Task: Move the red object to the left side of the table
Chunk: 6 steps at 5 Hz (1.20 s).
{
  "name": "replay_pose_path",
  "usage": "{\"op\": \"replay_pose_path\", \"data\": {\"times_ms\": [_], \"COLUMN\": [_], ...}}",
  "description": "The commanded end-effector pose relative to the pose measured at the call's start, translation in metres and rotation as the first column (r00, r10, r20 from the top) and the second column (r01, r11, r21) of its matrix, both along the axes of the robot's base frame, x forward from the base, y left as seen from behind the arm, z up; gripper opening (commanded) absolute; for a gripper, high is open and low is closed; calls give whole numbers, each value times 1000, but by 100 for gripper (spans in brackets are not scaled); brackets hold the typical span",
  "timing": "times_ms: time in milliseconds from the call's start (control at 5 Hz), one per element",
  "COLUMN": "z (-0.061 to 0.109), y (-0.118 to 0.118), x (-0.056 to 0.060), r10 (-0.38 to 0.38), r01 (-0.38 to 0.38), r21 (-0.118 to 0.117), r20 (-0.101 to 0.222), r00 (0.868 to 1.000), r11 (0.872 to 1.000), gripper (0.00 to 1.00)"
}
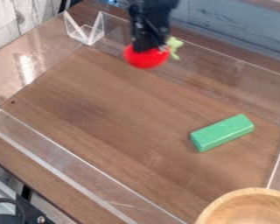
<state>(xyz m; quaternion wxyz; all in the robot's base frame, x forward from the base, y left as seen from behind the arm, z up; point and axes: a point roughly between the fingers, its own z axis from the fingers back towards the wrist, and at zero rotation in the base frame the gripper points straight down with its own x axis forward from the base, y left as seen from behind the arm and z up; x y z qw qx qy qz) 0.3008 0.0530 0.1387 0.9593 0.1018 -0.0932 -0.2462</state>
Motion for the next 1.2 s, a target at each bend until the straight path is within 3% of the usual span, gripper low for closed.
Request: {"op": "replay_pose_path", "data": {"times_ms": [0,400,800,1000], "z": [10,-4,17,18], "y": [24,31,60,77], "x": [14,40,26,21], "r10": [21,-34,67,116], "r01": [-22,34,-68,-116], "r21": [9,4,3,-9], "r20": [58,58,110,109], "r00": [998,998,992,987], "r11": [1000,999,998,993], "gripper": [0,0,0,0]}}
